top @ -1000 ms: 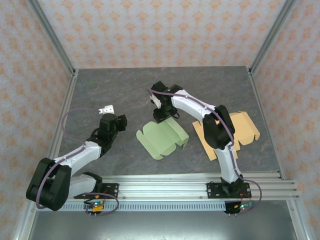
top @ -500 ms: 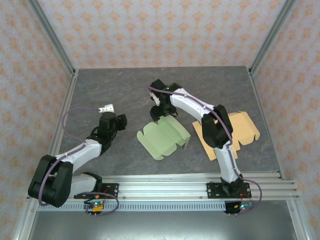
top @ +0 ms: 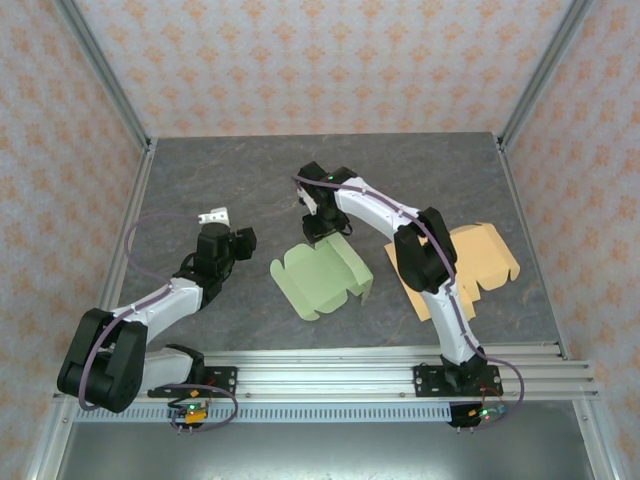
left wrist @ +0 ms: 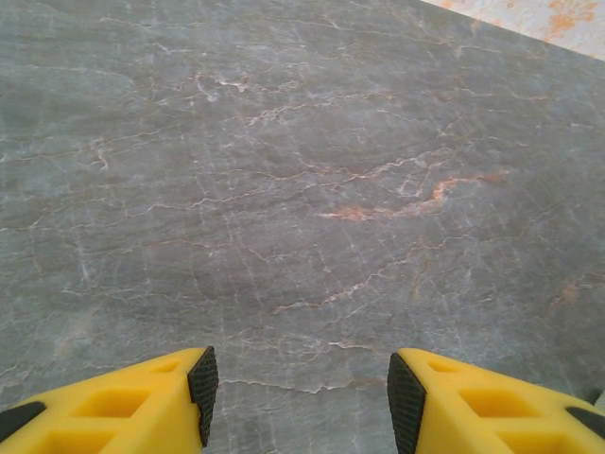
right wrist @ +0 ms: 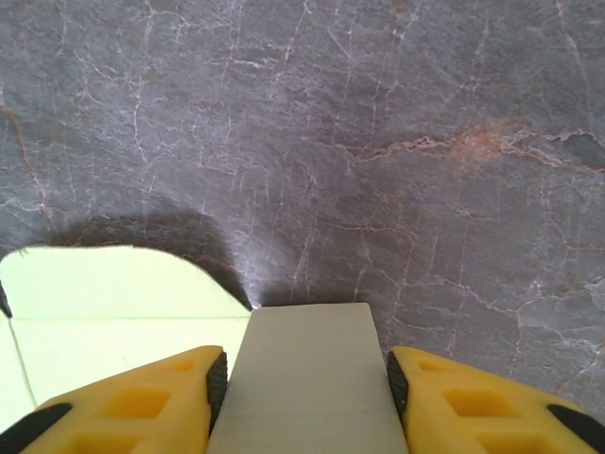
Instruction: Fold the paper box
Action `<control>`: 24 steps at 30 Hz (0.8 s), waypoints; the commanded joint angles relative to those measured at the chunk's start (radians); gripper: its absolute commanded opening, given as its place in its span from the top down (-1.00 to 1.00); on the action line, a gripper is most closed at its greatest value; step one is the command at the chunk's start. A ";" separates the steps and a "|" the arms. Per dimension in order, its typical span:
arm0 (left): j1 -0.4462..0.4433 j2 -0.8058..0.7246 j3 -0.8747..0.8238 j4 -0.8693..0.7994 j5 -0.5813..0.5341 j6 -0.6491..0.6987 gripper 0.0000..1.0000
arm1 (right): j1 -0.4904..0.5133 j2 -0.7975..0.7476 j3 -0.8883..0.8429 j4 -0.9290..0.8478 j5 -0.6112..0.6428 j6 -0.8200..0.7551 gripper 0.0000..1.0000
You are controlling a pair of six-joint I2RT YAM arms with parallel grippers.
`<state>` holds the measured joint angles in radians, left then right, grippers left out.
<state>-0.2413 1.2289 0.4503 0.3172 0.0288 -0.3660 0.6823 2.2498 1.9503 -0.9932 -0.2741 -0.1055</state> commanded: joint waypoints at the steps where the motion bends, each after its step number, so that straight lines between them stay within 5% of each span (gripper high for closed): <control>1: 0.011 -0.005 0.014 0.052 0.050 0.019 -0.08 | 0.014 -0.036 -0.015 -0.028 -0.002 -0.065 0.15; 10: 0.011 -0.021 -0.008 0.064 0.023 0.020 -0.08 | 0.071 0.054 -0.015 -0.100 0.274 -0.120 0.13; 24: 0.011 -0.081 -0.046 0.075 0.032 0.068 -0.08 | 0.065 -0.045 -0.140 -0.006 0.193 -0.220 -0.12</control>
<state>-0.2413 1.1759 0.4213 0.3717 0.0738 -0.3313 0.7570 2.2250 1.8488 -1.0058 -0.0784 -0.2958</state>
